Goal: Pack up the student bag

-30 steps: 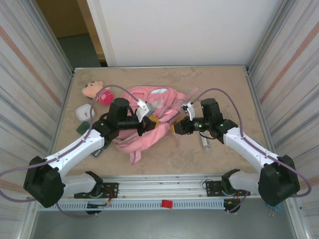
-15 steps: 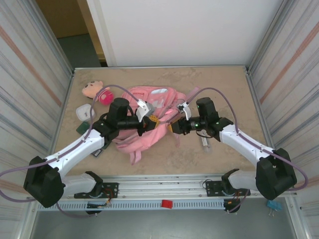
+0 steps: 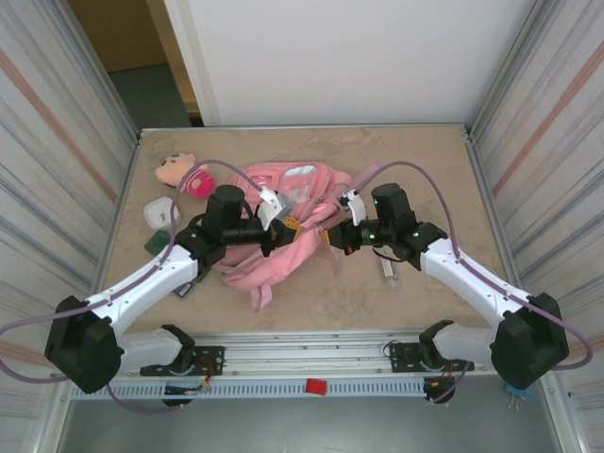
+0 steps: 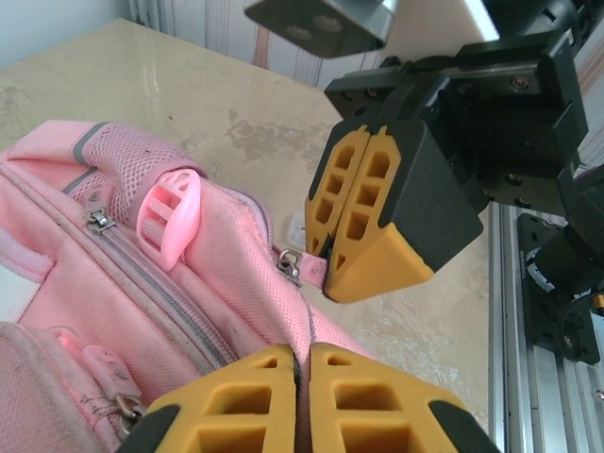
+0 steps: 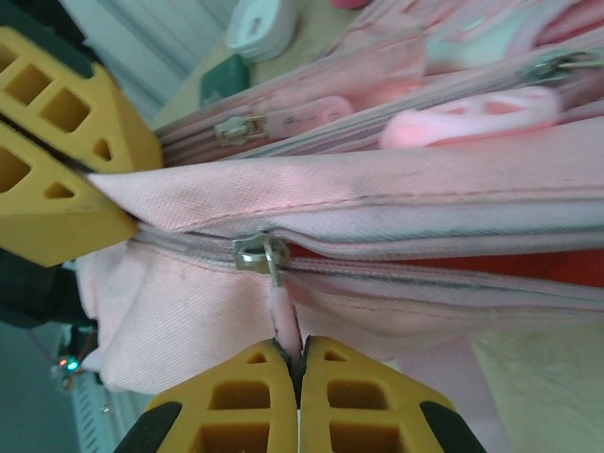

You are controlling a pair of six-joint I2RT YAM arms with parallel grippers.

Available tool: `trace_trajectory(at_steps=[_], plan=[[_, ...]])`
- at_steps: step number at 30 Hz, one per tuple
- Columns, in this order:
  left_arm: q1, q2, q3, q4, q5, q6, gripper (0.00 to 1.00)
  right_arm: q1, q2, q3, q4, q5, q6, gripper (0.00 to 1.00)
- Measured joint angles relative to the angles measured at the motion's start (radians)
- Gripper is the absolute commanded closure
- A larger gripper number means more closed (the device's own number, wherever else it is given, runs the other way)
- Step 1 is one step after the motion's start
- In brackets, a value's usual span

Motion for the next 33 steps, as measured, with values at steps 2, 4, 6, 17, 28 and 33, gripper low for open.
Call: trace_trajectory(at_steps=[2, 4, 6, 17, 28, 33], plan=[[0.000, 0.000, 0.000, 0.000, -0.010, 0.000, 1.00, 0.000, -0.002, 0.012, -0.020, 0.032, 0.003, 1.00], [0.000, 0.000, 0.000, 0.000, -0.015, 0.001, 1.00, 0.000, -0.002, 0.016, -0.031, 0.040, 0.005, 1.00], [0.000, 0.000, 0.000, -0.001, -0.016, 0.003, 1.00, 0.000, -0.002, 0.018, -0.030, 0.032, 0.003, 1.00], [0.003, 0.000, 0.000, -0.002, 0.014, 0.003, 1.00, 0.001, 0.029, 0.015, 0.025, -0.047, -0.016, 0.76], [0.004, -0.002, 0.000, -0.007, 0.031, 0.000, 1.00, 0.001, 0.096, 0.015, 0.060, -0.109, -0.024, 0.75], [0.003, -0.004, 0.000, -0.010, 0.031, 0.000, 1.00, -0.001, 0.095, 0.015, 0.076, -0.156, -0.029, 0.64]])
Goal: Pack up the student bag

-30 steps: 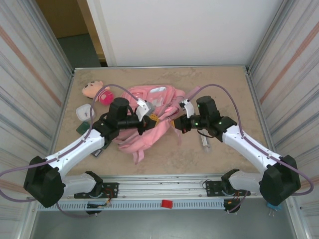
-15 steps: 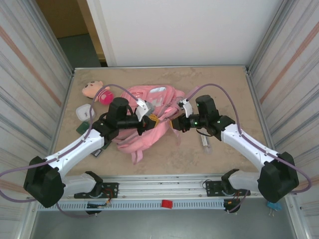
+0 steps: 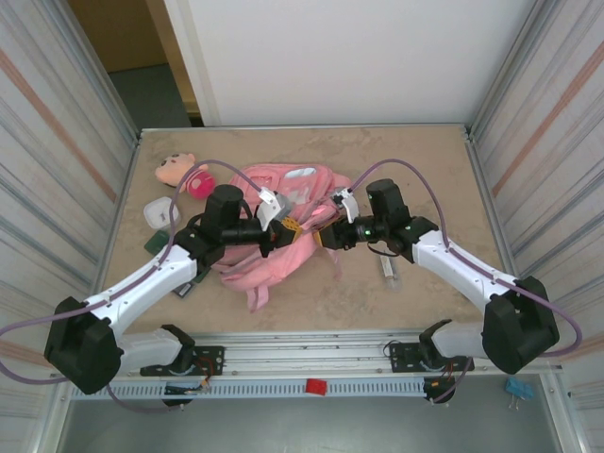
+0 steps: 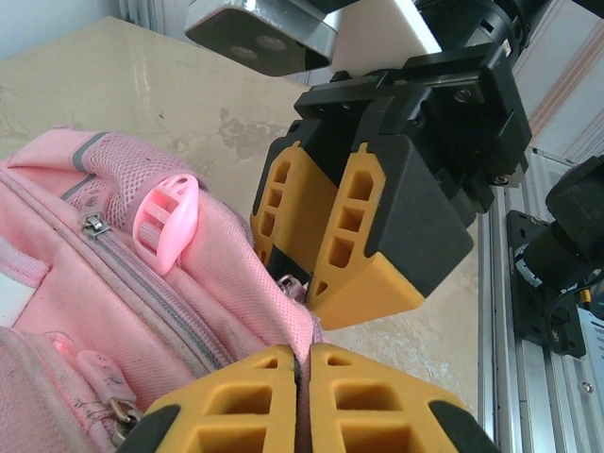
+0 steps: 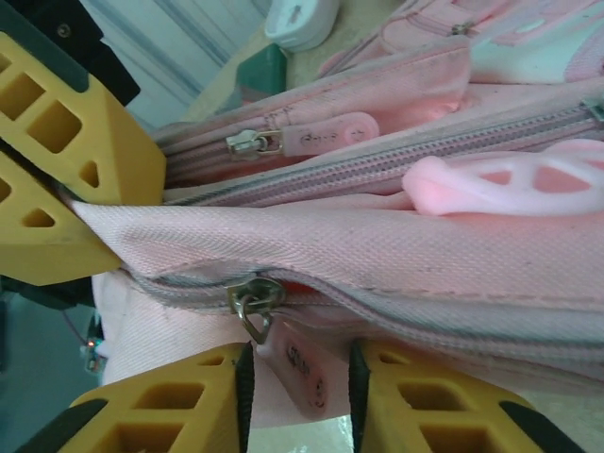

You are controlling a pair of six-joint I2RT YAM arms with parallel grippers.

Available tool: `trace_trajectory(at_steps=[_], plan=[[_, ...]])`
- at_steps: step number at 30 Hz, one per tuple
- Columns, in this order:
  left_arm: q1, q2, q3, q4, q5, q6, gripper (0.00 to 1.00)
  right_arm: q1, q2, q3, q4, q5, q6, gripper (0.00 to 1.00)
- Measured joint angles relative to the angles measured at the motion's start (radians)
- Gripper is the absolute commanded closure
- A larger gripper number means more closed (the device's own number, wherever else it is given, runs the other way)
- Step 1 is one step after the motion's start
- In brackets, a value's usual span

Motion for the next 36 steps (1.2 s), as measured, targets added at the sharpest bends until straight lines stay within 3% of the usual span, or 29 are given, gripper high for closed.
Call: trace_trajectory(at_steps=[2, 7, 10, 29, 36], plan=[[0.000, 0.000, 0.000, 0.000, 0.000, 0.000, 1.00, 0.000, 0.000, 0.000, 0.003, -0.016, -0.001, 0.68], [0.000, 0.000, 0.000, 0.000, 0.000, 0.000, 1.00, -0.003, 0.001, 0.001, 0.002, -0.043, -0.006, 0.93], [-0.001, 0.000, 0.000, -0.001, -0.010, 0.000, 1.00, -0.003, 0.001, 0.005, -0.003, -0.046, -0.010, 1.00], [-0.040, 0.000, 0.005, -0.048, -0.169, 0.010, 1.00, 0.063, -0.010, 0.037, -0.093, 0.045, 0.010, 1.00], [-0.048, 0.000, 0.021, -0.101, -0.252, 0.072, 1.00, 0.034, -0.016, 0.037, -0.116, 0.002, 0.041, 1.00]])
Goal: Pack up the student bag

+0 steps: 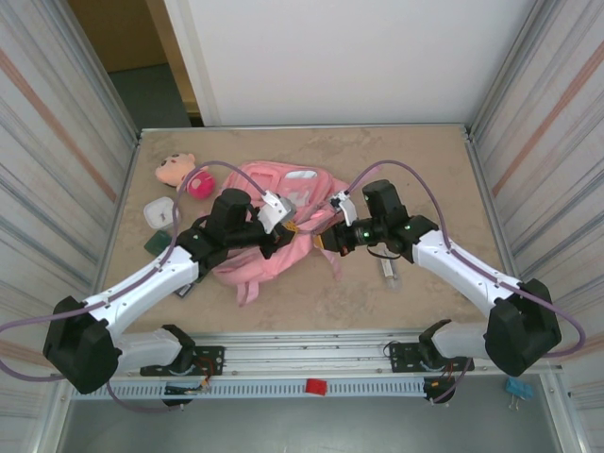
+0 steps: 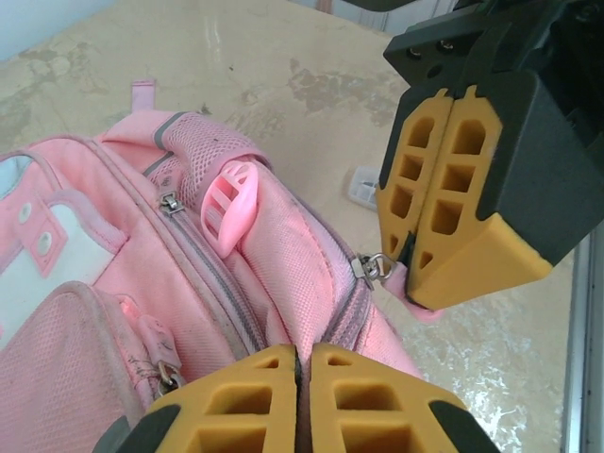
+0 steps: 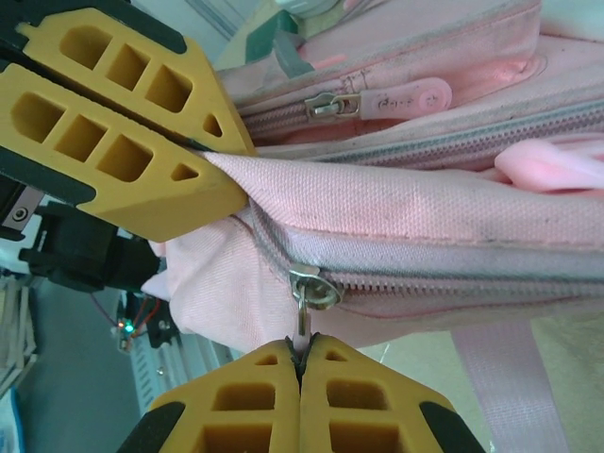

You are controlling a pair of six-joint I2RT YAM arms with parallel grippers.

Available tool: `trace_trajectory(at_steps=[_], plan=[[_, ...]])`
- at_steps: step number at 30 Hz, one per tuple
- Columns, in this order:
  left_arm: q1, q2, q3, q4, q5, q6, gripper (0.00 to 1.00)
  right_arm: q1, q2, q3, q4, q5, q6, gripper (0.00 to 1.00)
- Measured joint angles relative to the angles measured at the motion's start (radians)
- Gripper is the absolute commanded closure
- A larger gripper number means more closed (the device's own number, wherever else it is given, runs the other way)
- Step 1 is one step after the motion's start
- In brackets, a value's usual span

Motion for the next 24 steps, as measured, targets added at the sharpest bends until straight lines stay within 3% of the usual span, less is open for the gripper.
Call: trace_trajectory(at_steps=[18, 24], plan=[[-0.023, 0.012, 0.013, 0.000, 0.003, 0.011, 1.00, 0.029, 0.050, 0.030, -0.001, -0.009, 0.057, 1.00], [-0.027, 0.012, 0.014, 0.000, 0.005, 0.025, 1.00, 0.017, 0.050, 0.042, -0.047, 0.103, 0.069, 1.00]])
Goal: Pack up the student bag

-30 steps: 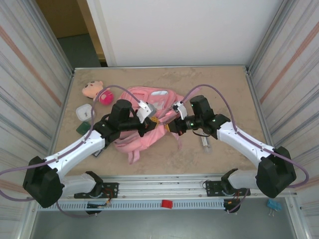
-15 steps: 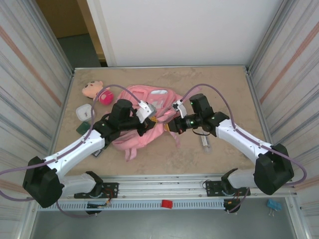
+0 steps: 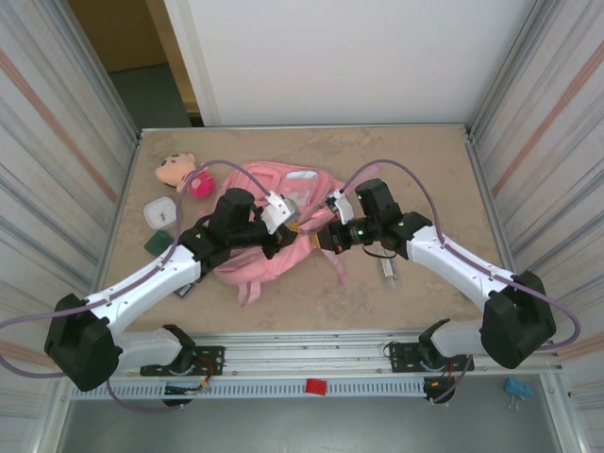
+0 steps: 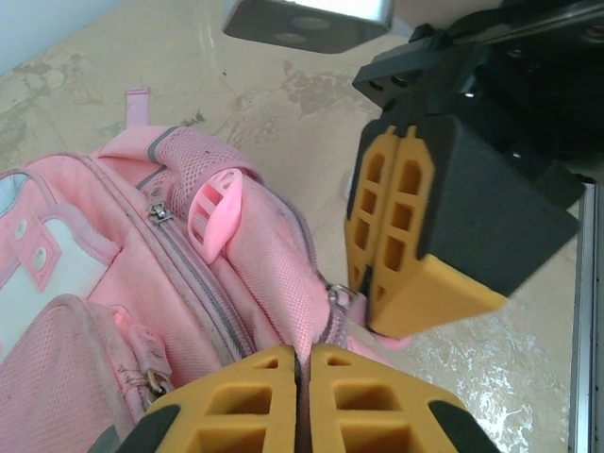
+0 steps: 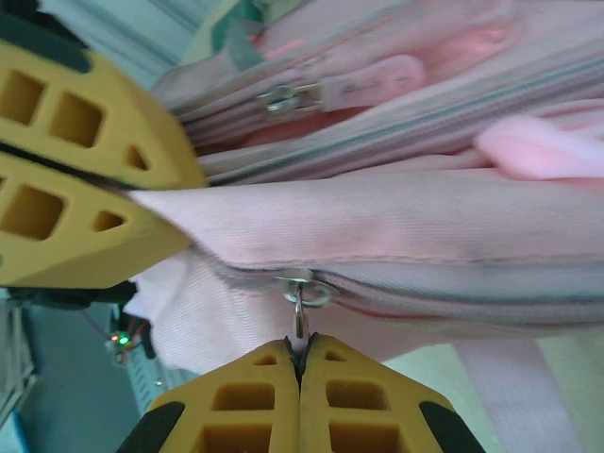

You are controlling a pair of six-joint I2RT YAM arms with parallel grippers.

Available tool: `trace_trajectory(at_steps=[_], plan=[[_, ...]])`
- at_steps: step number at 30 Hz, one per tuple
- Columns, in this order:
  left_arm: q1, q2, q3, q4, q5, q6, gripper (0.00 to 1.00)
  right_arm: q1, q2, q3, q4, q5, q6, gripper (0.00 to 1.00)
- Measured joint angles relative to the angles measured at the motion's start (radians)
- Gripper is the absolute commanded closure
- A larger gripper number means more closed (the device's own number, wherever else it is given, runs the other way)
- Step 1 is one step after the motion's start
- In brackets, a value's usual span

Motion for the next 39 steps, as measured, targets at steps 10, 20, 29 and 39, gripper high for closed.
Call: trace_trajectory(at_steps=[10, 20, 29, 39], plan=[[0.002, -0.002, 0.000, 0.024, 0.016, 0.013, 1.00, -0.027, 0.061, 0.049, 0.007, 0.076, 0.030, 1.00], [0.003, -0.036, -0.001, -0.019, -0.047, 0.027, 1.00, 0.016, 0.054, 0.050, 0.031, 0.026, -0.032, 1.00], [0.003, -0.036, -0.022, -0.011, -0.052, 0.000, 1.00, 0.044, 0.081, 0.093, -0.035, -0.072, -0.027, 1.00], [0.002, -0.025, -0.022, -0.021, -0.084, 0.009, 1.00, 0.027, 0.089, 0.090, -0.042, -0.141, 0.123, 1.00]])
